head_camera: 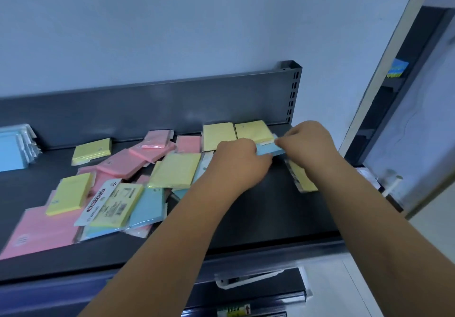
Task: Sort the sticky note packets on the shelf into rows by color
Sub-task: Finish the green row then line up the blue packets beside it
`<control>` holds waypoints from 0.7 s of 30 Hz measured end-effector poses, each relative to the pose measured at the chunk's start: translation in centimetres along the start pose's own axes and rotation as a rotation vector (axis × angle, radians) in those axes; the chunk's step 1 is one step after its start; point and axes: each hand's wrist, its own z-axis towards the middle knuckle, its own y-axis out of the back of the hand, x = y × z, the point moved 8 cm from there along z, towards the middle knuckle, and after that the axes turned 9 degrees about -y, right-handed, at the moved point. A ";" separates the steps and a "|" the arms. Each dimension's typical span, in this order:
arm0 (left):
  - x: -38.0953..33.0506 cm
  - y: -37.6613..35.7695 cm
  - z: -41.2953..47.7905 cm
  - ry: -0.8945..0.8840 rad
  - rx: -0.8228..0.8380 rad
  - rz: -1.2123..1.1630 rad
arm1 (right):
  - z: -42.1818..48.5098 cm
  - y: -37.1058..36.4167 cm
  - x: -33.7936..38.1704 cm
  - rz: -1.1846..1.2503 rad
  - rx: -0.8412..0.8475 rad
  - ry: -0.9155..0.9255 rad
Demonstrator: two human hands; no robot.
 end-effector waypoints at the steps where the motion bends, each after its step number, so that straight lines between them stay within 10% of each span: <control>1: 0.1 0.2 -0.1 0.036 -0.021 -0.087 | 0.1 0.3 -0.3 0.128 0.005 -0.050; 7: 0.3 0.7 -0.5 0.077 -0.061 -0.250 | -0.6 -0.3 -1.5 0.626 0.116 -0.273; 21: 3.0 4.6 -1.8 0.227 -0.401 -1.069 | -4.3 2.1 2.5 0.750 0.226 0.050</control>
